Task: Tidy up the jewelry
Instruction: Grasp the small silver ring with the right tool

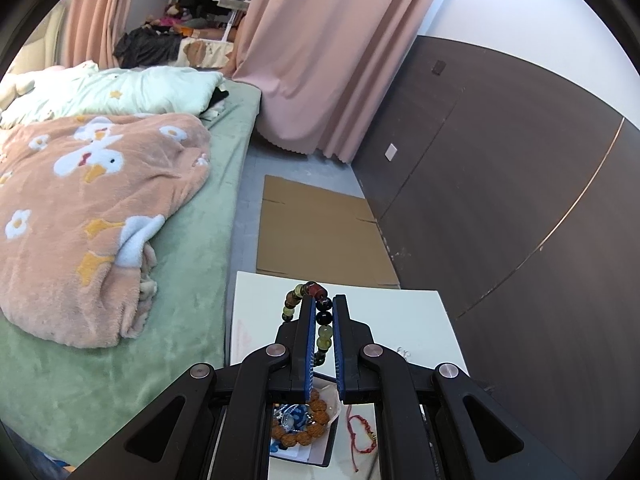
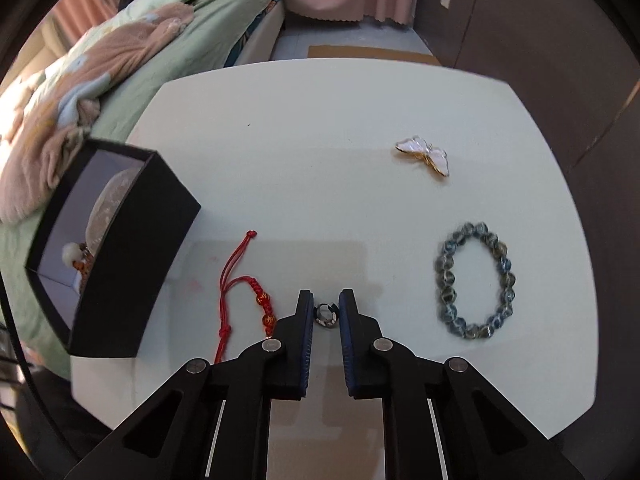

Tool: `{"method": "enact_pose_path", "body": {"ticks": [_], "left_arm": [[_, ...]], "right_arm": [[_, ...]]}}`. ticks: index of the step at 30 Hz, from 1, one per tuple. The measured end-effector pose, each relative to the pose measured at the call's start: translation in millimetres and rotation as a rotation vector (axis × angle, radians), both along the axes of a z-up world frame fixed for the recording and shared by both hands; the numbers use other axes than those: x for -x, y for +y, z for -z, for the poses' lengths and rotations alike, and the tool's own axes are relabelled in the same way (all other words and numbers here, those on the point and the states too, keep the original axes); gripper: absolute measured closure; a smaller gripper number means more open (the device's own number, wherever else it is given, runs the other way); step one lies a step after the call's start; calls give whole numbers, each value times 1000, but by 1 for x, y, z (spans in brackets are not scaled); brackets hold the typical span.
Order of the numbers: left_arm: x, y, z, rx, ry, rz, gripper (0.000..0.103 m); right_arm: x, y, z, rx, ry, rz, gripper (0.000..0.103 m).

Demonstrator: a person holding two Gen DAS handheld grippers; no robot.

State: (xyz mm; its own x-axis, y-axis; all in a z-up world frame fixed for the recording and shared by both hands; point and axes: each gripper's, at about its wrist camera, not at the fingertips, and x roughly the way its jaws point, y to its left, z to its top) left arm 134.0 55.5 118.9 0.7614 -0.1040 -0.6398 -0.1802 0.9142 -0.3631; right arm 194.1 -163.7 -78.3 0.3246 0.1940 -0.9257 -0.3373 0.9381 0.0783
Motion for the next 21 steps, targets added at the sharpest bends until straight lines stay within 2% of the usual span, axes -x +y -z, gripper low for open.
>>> {"method": "enact_pose_path", "body": {"ticks": [3,11,14,21], "left_arm": [[-4,2,0,-1,1,-2,95],[-31,-2,3,-20,10,-3,95],[-50,-8,5,-33,17,6,95],[-94,-23,8,-66,23,18,95]], "right_arm": [[2,-14,-9,-81,-6,41,89],[-6,-59,-42,-398,-48,113,89],[-8,-67,-44,-445,-50,124,89],[-11,-73,-39,-422,-22,133,89]]}}
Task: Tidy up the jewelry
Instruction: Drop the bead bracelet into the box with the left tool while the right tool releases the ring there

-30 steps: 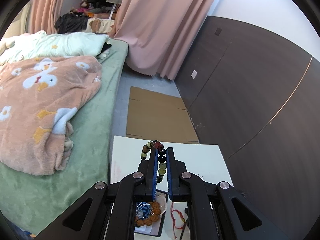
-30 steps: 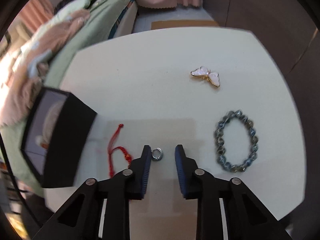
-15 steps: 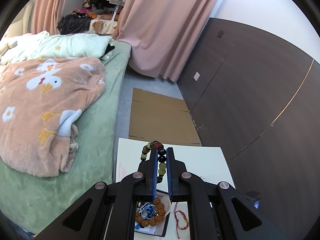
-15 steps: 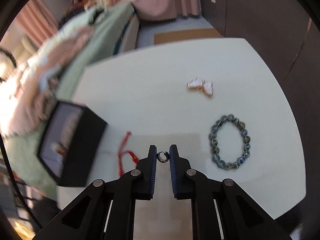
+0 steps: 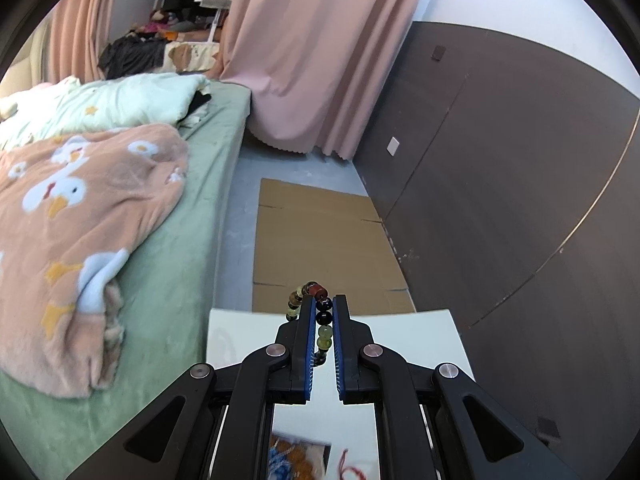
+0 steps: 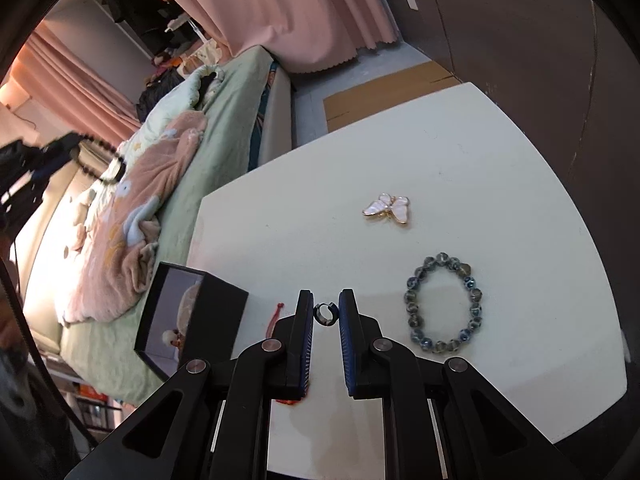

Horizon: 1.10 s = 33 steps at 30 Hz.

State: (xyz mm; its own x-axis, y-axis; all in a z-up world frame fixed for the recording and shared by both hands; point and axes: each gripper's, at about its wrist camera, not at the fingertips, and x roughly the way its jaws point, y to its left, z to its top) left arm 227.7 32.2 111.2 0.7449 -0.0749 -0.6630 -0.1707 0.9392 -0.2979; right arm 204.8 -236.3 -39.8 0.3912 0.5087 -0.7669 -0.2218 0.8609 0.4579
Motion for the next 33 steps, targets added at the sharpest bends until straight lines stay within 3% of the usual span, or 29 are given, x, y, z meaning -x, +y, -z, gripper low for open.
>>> {"method": "enact_pose_path", "body": {"ticks": [10,15,21,33], "left_arm": [[-42,-16,2,-22,6,12,95],[-30,-26,17,-21,22,39,95],[-20,-34,44,-11,101,66,95],[3,-27,43,1,97,68,95]], "right_arm": [[-7,-26,1,-47,23,24,89],[-13,-38,3,-82,38,34,89],[-15,-37,3,-89,39,37,89],[-14,-23,4,-81,38,22,89]]}}
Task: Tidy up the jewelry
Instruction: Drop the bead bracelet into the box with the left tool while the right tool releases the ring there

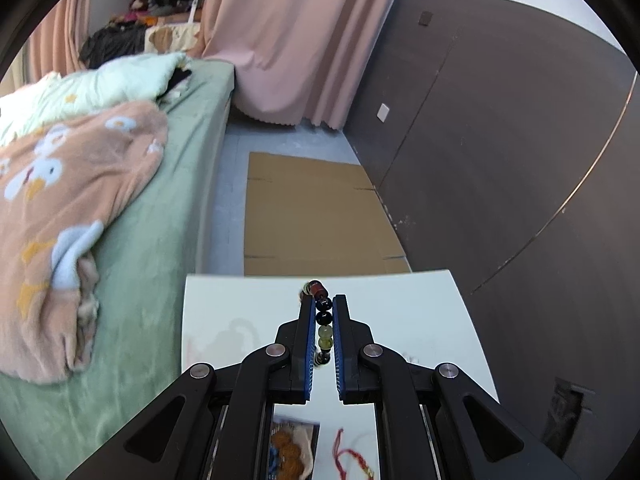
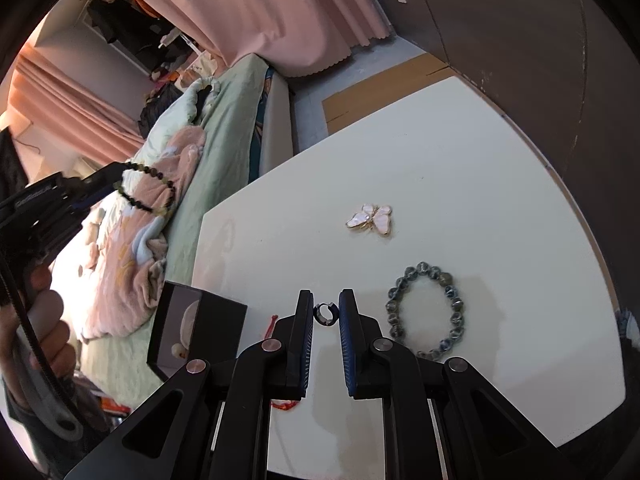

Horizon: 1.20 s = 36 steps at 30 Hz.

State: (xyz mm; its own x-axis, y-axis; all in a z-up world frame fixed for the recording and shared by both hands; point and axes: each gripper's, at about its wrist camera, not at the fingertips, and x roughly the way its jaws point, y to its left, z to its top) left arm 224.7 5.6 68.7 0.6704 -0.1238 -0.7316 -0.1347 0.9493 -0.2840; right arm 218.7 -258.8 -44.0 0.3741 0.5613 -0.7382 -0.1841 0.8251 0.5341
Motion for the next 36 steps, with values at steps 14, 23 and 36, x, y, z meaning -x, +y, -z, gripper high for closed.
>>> {"method": "enact_pose_path", "body": {"ticks": [14,23,36], "left_arm": [[52,25,13,49,67,26,95],[69,47,7,152,97,9,56],[92,52,-25,136,6,-50,37]], "right_arm": [[3,40,2,22,-1,-68,89],[10,83,-5,-101,-30,-142,89],[29,161,-13,-201,-32,-340,50]]}}
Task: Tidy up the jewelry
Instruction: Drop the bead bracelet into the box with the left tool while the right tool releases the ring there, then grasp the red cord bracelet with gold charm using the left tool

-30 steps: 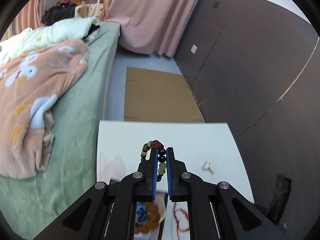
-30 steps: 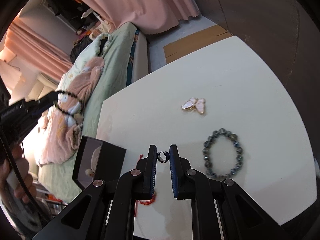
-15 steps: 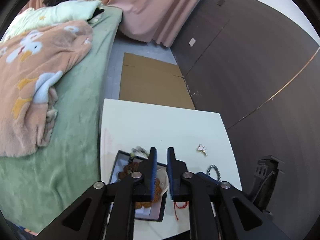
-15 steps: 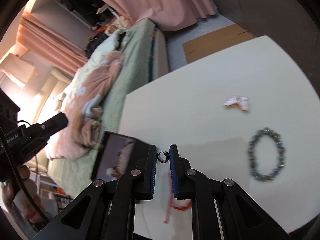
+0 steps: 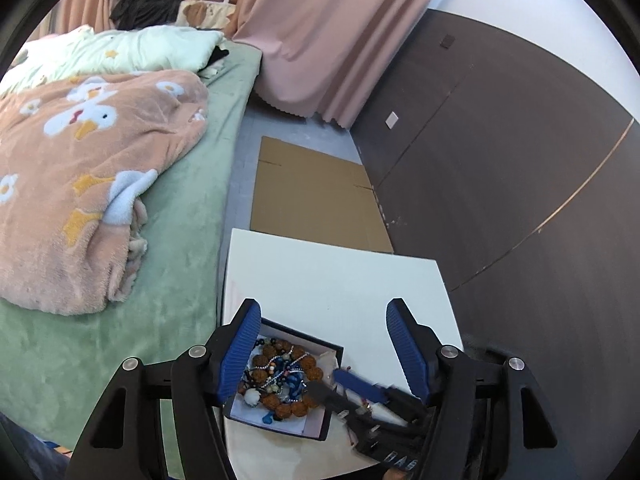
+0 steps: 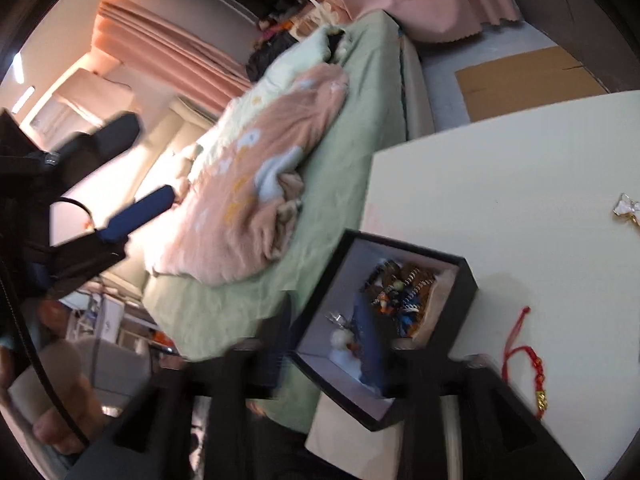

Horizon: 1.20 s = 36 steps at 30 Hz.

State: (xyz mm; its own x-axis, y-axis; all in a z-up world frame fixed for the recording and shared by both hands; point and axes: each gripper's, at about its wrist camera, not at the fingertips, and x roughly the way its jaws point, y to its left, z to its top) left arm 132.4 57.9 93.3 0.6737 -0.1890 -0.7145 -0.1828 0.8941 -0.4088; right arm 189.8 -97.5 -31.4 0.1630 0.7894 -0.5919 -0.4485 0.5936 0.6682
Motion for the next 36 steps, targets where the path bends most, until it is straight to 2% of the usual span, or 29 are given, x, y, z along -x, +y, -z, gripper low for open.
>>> {"method": "enact_pose_path", "body": {"ticks": [7,16,23,24,28,30,36], "left_arm": [[2,-13,16,15,24,12,37],[-7,-75,53,-10,100,138,37],[-12,-119,84,-59,157,222,37],[-13,-124,89,-64,165,232,38],[-20,-141,111,-66,223,258,57],[-24,-150,124,-78,258,275,62],[-30,-170,155,-148,340,300,64]], "right_arm": [[-9,-59,-2,-5,2,112,49],[-18,-137,-1,44,8,242,49],[-21,-163,2,100,3,286,49],[-21,-167,2,103,5,291,49],[-21,-186,5,107,17,317,49],[-22,-195,7,115,26,332,49],[-27,-213,23,195,83,375,49]]}}
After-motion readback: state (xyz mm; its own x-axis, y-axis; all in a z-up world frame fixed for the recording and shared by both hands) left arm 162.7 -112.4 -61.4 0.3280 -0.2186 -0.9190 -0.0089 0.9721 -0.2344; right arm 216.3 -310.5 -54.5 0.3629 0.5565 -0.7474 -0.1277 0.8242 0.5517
